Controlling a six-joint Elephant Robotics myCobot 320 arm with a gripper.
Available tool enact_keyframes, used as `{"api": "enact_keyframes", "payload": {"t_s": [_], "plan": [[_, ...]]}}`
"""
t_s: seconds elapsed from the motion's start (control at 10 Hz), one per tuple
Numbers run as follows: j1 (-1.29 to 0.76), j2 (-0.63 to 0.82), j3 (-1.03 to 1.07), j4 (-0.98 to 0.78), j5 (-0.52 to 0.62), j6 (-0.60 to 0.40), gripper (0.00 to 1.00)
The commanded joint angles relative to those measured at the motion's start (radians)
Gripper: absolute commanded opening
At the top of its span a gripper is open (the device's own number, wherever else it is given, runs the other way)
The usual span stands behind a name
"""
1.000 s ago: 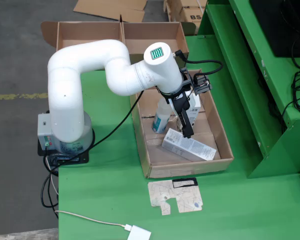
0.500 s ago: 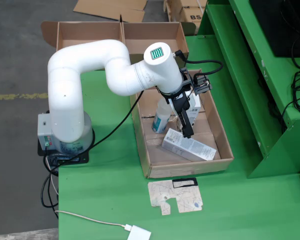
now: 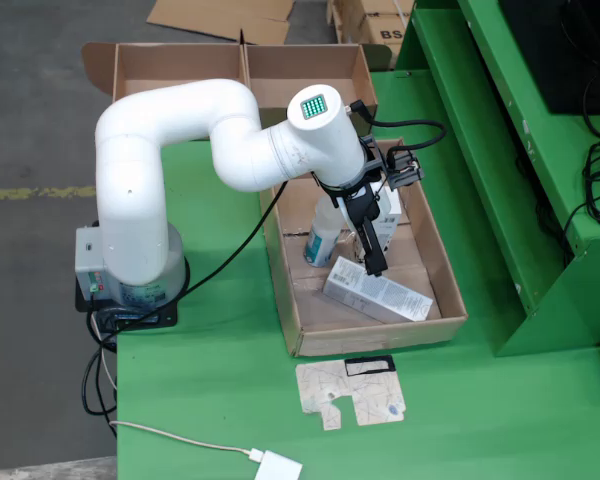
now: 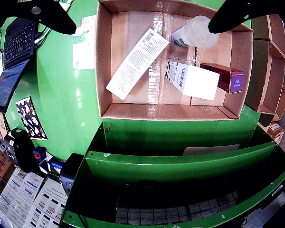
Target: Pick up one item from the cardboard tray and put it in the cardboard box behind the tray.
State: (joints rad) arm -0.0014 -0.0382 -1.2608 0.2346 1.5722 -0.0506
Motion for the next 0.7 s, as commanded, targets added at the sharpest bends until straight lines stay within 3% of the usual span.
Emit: {"api": "enact_keyframes", "payload": {"t_s": [0.0, 0.6], "plan": [[-0.002, 0.017, 0.026, 0.012, 0.002, -0.006, 1.0], [-0.006, 0.013, 0.015, 0.024, 0.01, -0.022, 1.0]]}}
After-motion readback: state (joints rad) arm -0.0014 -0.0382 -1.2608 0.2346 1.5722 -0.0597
